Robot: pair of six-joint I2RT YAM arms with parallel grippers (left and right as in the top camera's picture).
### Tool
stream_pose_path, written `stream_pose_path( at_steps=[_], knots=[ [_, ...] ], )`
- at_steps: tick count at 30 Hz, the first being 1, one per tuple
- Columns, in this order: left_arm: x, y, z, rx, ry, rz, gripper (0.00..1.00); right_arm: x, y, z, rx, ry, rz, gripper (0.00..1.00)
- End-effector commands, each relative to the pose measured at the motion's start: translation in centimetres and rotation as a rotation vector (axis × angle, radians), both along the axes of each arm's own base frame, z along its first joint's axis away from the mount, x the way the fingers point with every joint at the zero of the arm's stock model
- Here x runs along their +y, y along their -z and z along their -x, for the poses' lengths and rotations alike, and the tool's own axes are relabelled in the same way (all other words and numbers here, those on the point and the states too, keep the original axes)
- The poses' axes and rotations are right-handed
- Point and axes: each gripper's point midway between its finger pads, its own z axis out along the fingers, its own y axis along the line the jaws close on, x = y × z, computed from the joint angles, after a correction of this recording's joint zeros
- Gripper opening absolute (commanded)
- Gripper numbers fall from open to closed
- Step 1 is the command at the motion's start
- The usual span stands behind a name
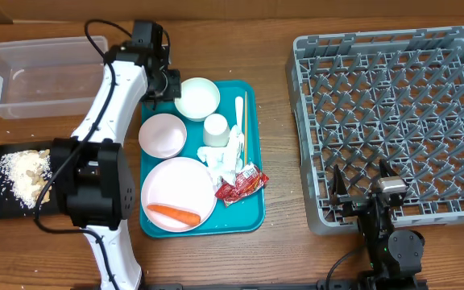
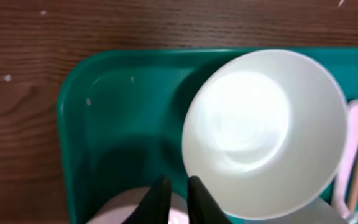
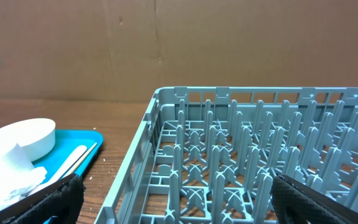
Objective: Sort waste into correct bins and load items into the dishwasher rack
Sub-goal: 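Reach into the white plate and grasp the carrot with left gripper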
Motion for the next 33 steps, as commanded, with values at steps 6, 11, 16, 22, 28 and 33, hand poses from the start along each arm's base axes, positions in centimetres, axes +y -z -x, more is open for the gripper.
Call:
stream_pose_path(
  at_steps=[6,11,16,22,28,33],
  knots=[
    [-1.1,-13.4,5.9,-0.097,0.036,0.1,1.0,0.1,0.2,0.0,-0.003,-0.005,0.0,1.0],
    [-1.8,-10.7,12.3,0.218,-0.126,0.174,0.81,0.1,0.2,0.0,-0.003,-0.005,0.0,1.0],
    [-0.8,-9.3,15.4,0.37,-0.345,0.114,0.82,0.1,0.2,0.0,-0.003,-0.005,0.0,1.0],
    [-1.4,-7.3,18.6,0.369,-0.589,-0.001,0.9,0.1,0.2,0.0,-0.003,-0.005,0.0,1.0],
    [-0.1,-7.4,23.8,0.326,-0.829,-0.021,1.0,0.1,0.2,0.0,-0.003,-0.005,0.0,1.0],
    [-1.6,-2.5,27.1,0.457,-0.969,0.065,1.0,0.1,0.2,0.0,-0.003,-0.005,0.0,1.0]
  ],
)
